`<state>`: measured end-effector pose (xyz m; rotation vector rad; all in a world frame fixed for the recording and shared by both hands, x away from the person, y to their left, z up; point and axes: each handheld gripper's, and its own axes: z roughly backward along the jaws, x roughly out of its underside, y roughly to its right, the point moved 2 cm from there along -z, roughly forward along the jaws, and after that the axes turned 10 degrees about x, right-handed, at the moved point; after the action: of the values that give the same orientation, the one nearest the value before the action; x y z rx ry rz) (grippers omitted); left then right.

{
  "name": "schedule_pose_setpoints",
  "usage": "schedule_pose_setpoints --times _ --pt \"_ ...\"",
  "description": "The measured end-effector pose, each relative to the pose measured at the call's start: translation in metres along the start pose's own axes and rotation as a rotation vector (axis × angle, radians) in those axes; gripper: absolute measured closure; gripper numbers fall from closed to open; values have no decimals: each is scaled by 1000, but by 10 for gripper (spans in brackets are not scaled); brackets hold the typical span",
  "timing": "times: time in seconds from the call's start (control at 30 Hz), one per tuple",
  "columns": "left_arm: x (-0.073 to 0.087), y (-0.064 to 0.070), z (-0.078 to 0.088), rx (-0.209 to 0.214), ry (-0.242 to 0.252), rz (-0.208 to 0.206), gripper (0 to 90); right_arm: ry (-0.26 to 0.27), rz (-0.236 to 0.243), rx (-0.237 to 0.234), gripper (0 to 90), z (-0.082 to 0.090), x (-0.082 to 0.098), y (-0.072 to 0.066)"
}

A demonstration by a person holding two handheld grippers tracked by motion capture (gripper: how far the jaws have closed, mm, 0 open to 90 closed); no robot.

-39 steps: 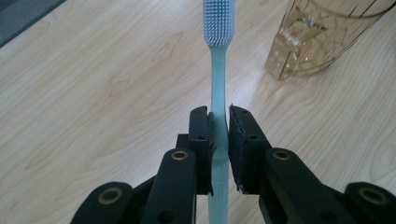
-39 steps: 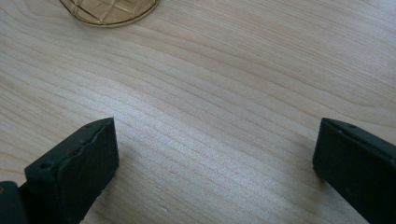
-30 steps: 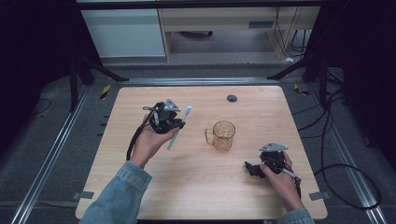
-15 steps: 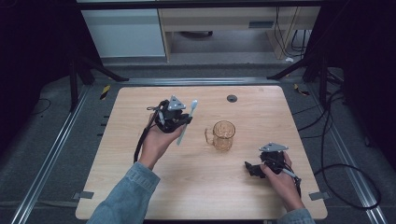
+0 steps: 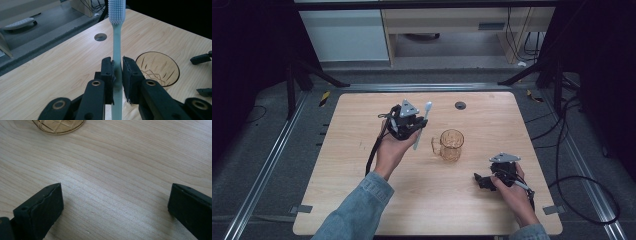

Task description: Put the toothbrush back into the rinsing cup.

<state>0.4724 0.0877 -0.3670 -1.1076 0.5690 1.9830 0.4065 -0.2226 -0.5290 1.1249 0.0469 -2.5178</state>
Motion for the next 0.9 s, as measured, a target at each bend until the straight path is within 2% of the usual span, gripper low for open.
schedule_pose_setpoints --times 0.1,0.13,0.17,0.4,0.47,0.53,0.63,0.9 --pt "-1 1 -1 6 45 12 792 0 0 -1 4 0 0 0" --pt "-1 1 -1 6 45 12 792 0 0 -1 4 0 0 0" --pt "-3 1 -1 6 74 24 792 0 0 -1 4 0 0 0" --pt "-7 5 1 -20 129 4 792 0 0 0 4 0 0 0" --pt "-7 3 1 -13 162 9 792 0 0 0 4 0 0 0" --pt "-7 2 0 -9 172 15 792 0 0 0 4 0 0 0" --pt "-6 -1 -3 -8 225 35 792 0 0 0 4 0 0 0" --pt "-9 5 -2 -31 342 -7 792 1 3 1 7 0 0 0"
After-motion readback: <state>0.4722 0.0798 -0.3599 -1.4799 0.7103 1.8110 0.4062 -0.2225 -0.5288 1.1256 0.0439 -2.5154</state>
